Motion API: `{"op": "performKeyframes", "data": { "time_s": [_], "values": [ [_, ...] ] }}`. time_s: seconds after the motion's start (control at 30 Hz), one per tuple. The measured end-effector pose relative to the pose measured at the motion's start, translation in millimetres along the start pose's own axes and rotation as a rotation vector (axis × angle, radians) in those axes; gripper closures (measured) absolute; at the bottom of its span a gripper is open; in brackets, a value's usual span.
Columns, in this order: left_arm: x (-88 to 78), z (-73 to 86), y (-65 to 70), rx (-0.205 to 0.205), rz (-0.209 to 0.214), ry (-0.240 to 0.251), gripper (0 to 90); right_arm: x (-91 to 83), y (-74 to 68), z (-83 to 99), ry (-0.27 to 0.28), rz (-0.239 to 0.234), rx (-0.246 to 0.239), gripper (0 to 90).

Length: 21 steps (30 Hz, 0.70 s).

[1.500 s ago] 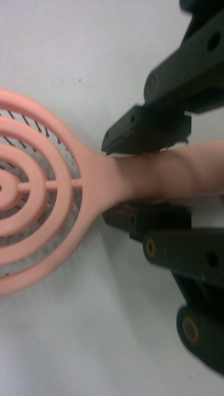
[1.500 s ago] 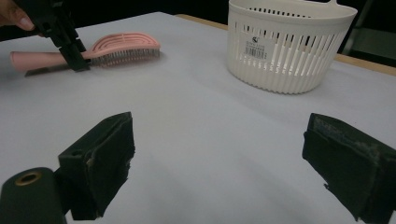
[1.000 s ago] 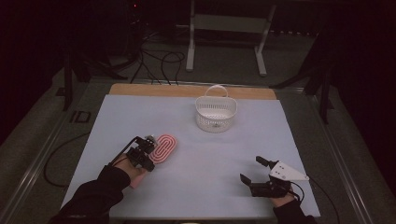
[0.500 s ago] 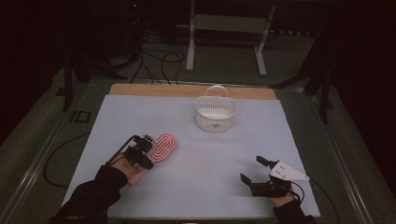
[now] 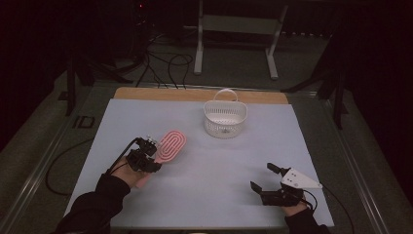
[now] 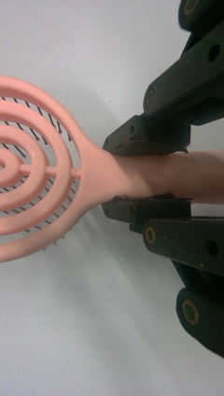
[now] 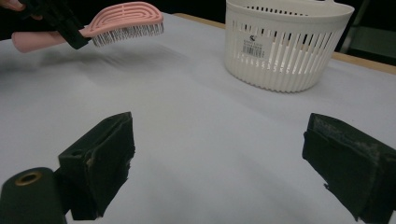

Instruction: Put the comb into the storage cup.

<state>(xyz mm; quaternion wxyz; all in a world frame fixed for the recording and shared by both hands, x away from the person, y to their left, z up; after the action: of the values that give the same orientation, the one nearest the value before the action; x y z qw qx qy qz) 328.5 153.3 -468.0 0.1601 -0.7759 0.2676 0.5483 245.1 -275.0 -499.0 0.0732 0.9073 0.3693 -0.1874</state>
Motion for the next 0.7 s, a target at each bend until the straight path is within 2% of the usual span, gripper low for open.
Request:
{"op": "performKeyframes", "data": {
  "time_s": [0.07,0.4,0.67,0.7],
  "values": [
    [-1.8,0.4,1.5,-0.001,0.002,0.021,71.4,0.6,0.1,0.4,-0.003,-0.001,0.003,9.0],
    [-8.5,1.2,12.7,0.046,0.029,0.124,71.4,0.5,-0.2,0.1,0.0,-0.002,0.002,9.0],
    [-13.3,-0.3,19.1,0.067,0.068,0.215,71.4,1.4,-0.2,0.6,-0.007,-0.003,0.007,9.0],
    [-13.0,-0.4,19.4,0.067,0.084,0.221,71.4,1.3,-0.1,0.5,-0.005,-0.005,0.005,9.0]
  ]
}}
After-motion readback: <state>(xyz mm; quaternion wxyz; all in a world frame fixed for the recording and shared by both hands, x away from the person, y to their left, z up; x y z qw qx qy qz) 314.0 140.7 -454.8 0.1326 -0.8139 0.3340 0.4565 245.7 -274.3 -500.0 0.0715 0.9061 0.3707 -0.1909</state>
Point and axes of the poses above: each handheld gripper's, and its own axes: x roughly forward along the jaws, z roughly out of its underside, y roughly to its right, the point moved 1 cm from there along x, roughly forward along the jaws, and after that the axes turned 3 degrees about -y, right-handed, at the moved point
